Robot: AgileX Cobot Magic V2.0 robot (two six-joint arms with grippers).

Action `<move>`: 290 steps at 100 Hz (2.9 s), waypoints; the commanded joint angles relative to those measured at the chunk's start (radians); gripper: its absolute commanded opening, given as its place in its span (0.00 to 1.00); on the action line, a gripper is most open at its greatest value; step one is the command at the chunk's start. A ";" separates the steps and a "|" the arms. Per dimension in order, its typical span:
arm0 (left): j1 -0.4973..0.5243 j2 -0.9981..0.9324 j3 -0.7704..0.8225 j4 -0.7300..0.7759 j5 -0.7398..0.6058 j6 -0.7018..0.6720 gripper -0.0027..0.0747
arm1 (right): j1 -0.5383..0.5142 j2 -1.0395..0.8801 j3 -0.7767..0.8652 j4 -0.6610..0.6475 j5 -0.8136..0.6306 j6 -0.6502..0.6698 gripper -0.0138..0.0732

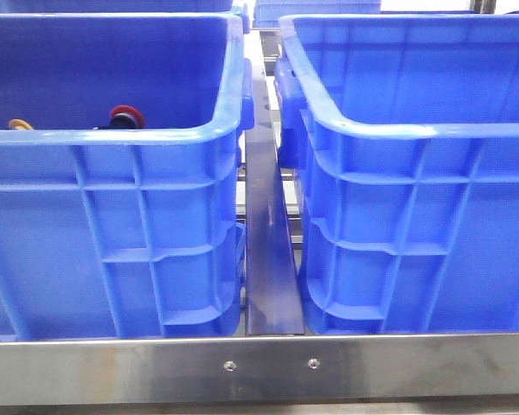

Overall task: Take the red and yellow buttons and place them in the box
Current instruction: 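Lower the open left gripper into the crate of push buttons, then grasp a yellow-capped push button with the left gripper and lift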

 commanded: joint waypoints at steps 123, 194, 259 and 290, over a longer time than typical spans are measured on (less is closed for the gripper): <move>-0.003 0.260 -0.407 -0.038 0.334 -0.008 0.01 | -0.007 -0.027 -0.019 -0.001 -0.073 0.002 0.08; -0.003 0.859 -0.784 -0.038 0.458 -0.008 0.74 | -0.007 -0.027 -0.019 -0.001 -0.073 0.002 0.08; -0.132 1.479 -1.310 0.087 0.739 0.105 0.74 | -0.007 -0.027 -0.019 -0.001 -0.073 0.002 0.08; -0.144 1.688 -1.449 0.087 0.800 0.105 0.74 | -0.007 -0.027 -0.019 -0.001 -0.073 0.002 0.08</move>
